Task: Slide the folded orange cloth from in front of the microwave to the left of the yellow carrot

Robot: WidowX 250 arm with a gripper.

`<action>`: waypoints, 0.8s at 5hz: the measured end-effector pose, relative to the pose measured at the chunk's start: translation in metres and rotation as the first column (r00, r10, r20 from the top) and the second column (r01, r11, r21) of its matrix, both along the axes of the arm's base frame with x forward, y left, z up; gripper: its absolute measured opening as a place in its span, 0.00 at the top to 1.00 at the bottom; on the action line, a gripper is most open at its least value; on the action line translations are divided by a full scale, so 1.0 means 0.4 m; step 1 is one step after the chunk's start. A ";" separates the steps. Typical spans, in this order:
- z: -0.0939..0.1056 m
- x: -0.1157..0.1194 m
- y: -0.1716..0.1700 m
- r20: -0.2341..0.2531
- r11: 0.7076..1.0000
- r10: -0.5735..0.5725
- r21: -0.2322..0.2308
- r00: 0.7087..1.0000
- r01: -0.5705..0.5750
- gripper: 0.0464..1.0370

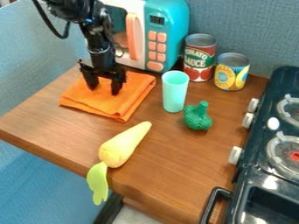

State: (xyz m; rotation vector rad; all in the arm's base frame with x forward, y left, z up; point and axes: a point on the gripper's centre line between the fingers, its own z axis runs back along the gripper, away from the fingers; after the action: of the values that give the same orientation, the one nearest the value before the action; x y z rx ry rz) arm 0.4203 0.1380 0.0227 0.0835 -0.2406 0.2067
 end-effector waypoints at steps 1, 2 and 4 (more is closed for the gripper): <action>-0.006 -0.019 0.006 -0.041 0.999 0.054 0.005 0.998 -0.054 0.04; -0.007 -0.076 0.017 -0.176 0.998 0.051 0.041 0.983 -0.044 0.04; -0.009 -0.194 0.028 -0.362 0.997 -0.022 0.060 0.932 0.047 0.04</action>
State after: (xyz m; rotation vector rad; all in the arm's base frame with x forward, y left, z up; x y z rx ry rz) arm 0.3428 0.1492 0.0192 0.1828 0.1189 0.1440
